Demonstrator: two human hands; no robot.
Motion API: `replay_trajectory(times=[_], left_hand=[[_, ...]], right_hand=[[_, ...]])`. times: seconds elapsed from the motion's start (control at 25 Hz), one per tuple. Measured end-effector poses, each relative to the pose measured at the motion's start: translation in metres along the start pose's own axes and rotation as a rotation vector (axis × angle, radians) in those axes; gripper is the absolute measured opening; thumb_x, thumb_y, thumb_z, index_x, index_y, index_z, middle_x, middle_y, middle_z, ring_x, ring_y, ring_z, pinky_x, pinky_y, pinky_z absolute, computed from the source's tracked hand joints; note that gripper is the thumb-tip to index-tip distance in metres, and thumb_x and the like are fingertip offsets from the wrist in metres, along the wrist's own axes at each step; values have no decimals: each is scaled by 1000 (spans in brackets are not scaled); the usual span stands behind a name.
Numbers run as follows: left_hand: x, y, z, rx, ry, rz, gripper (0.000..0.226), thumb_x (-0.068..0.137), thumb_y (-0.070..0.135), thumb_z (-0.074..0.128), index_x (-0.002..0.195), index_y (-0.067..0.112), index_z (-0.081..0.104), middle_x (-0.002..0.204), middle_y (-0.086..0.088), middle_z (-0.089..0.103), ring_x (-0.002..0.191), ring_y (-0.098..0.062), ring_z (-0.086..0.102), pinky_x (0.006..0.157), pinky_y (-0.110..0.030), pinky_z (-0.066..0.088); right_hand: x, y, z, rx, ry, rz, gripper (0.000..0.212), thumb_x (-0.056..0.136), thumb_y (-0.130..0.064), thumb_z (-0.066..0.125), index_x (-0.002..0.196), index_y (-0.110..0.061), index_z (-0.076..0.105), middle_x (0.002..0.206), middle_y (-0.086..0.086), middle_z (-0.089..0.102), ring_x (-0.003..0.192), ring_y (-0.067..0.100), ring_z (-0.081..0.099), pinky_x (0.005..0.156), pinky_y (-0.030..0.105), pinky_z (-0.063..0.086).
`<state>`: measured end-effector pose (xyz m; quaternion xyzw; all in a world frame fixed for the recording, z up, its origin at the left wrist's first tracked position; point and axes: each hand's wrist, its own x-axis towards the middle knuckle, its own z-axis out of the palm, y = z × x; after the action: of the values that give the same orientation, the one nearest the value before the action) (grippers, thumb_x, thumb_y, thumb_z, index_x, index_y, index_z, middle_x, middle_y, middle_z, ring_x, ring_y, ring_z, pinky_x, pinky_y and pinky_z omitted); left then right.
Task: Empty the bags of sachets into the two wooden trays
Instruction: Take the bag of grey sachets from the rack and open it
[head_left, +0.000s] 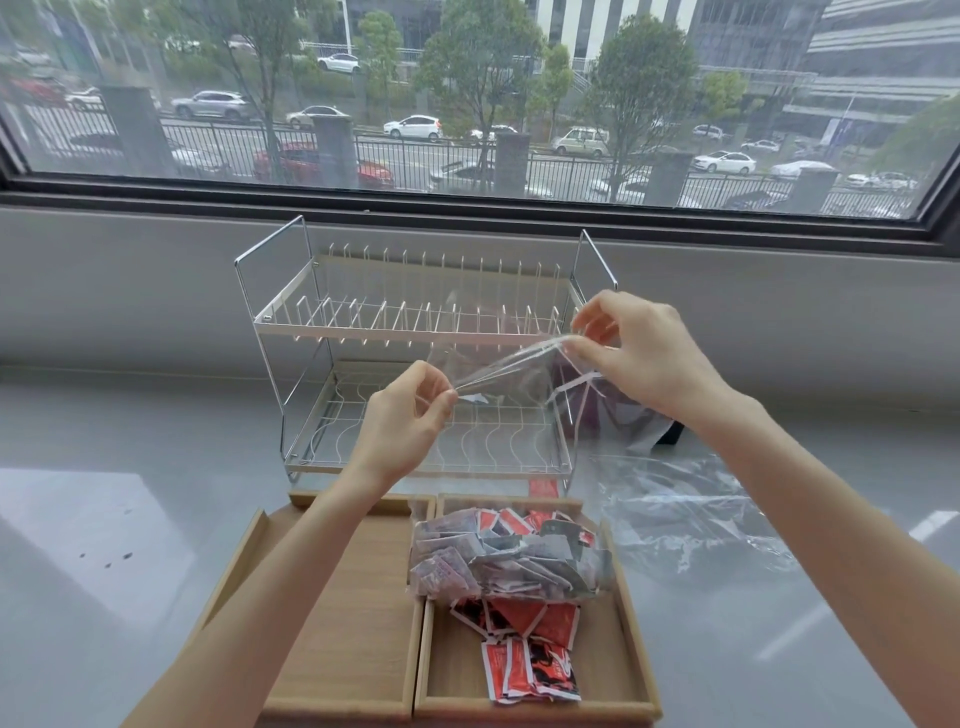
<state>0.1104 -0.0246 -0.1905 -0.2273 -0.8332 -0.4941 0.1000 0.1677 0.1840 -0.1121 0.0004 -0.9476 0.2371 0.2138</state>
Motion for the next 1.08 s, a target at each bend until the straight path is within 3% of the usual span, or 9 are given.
replay_trajectory(times=[0.08,0.16,0.36,0.52,0.6,0.72,0.92,1.08], left_hand=[[1,-1,-1,-5,18,-11,23,86,12,55,69,24,48,64,10,55,62,-9,54,59,-6,39],[0,-1,-1,3,16,-21,26,86,12,55,67,27,46,65,10,55,63,-9,54,59,-5,38],[0,-3,-2,21,29,-43,20,87,13,55,69,22,48,64,9,55,61,-10,53,57,-8,38],[0,-5,-5,45,55,-60,13,87,13,55,75,15,51,63,8,55,61,-10,54,57,-4,38],[0,-2,-4,42,40,-45,15,86,13,56,73,18,50,63,7,56,61,-9,54,58,-3,38],[0,1,-1,37,35,-40,18,86,13,56,71,20,49,63,7,56,61,-10,54,58,-3,37],[-2,-2,-4,30,31,-53,14,87,13,56,74,16,51,65,4,57,60,-13,55,58,-5,38],[0,-1,-2,34,-6,-30,10,87,14,54,78,16,52,69,4,57,65,-15,54,59,-7,39]], right_hand=[[-7,3,9,-51,-98,23,42,78,-47,61,105,-15,54,96,-3,57,92,15,57,90,36,45],[-15,13,19,-127,-89,29,46,77,-49,61,109,-16,52,99,-3,52,96,15,51,89,34,36],[-22,37,18,-70,158,36,10,84,-19,60,88,-10,62,88,7,69,85,27,63,83,44,48],[-6,36,-28,72,416,120,11,89,-20,55,94,-10,58,81,2,69,77,17,62,70,17,44],[-5,25,-26,48,305,38,21,87,-27,58,99,-10,59,86,0,64,80,14,59,70,12,43],[-14,18,22,-102,-4,-37,36,82,-37,61,108,-11,60,101,3,61,96,20,57,89,35,45],[-9,24,31,47,177,33,14,88,-16,56,94,-8,66,93,8,70,84,25,64,81,43,52],[3,17,-2,131,82,44,12,88,-12,55,93,-8,65,77,3,66,70,20,64,74,33,55]])
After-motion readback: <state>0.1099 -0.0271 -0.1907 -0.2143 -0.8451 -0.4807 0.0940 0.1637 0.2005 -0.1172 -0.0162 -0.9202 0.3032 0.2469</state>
